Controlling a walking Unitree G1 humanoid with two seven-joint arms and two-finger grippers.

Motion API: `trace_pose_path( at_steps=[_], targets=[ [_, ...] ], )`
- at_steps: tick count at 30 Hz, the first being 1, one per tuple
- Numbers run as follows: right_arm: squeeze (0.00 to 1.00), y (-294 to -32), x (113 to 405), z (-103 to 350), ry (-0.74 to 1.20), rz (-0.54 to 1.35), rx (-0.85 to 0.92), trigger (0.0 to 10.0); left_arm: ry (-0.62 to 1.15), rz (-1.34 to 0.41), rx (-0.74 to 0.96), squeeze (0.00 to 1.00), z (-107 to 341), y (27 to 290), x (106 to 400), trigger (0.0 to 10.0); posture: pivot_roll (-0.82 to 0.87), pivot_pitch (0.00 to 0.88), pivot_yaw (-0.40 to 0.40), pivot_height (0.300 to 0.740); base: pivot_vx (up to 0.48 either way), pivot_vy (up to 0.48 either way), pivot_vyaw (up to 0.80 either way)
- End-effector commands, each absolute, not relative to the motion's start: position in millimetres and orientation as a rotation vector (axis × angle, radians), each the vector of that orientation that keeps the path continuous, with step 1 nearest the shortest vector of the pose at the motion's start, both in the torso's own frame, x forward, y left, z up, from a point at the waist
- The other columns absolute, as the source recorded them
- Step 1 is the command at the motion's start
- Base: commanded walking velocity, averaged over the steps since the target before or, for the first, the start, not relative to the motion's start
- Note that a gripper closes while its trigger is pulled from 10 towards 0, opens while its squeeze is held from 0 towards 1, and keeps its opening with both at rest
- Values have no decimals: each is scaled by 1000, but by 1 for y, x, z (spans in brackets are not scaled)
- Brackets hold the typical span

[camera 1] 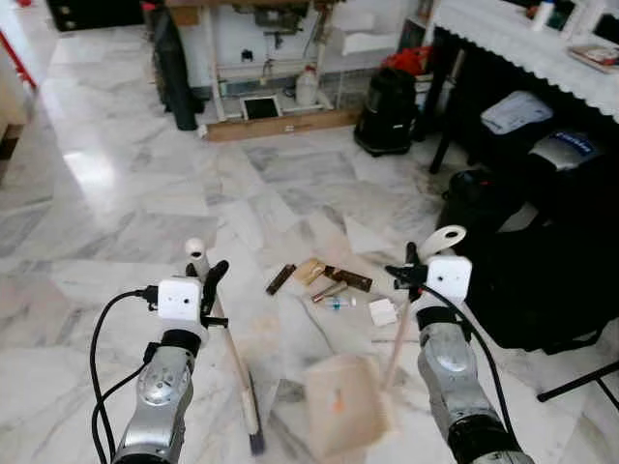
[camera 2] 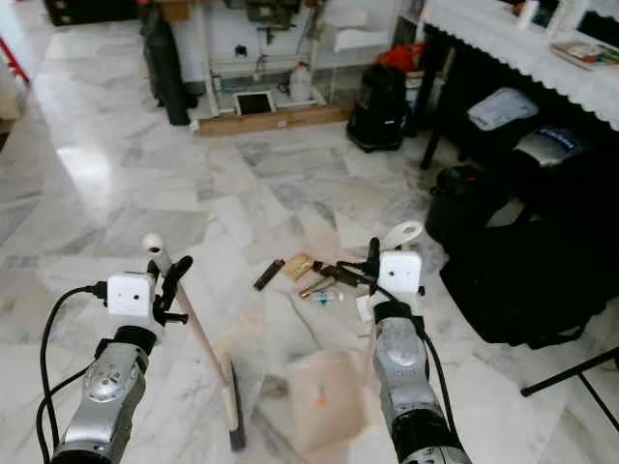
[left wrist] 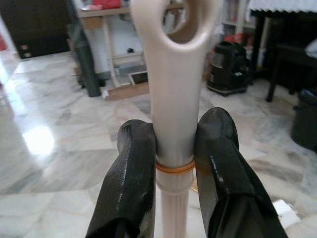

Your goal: Sweep floor

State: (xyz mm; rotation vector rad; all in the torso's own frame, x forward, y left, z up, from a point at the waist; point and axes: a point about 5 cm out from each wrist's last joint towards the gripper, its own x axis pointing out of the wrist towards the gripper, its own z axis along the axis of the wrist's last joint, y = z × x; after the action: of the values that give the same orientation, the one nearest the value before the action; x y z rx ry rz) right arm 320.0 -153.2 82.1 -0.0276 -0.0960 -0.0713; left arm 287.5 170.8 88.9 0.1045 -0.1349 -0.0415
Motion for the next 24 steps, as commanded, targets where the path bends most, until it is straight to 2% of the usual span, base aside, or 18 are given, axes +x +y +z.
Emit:
trace_pose_path(
  at_steps=[1,24],
  targets=[
    [0,-161,322,89,-125,-90,-37,10000,-168,-56,102,0,96,166,290,10000,64,61,-13,740,307,0,0],
    [0,-161,321,87,-113,-98,-44,10000,-168,-56,103,0,97,168,290,10000,67,63,-11,740,302,0,0]
  ],
)
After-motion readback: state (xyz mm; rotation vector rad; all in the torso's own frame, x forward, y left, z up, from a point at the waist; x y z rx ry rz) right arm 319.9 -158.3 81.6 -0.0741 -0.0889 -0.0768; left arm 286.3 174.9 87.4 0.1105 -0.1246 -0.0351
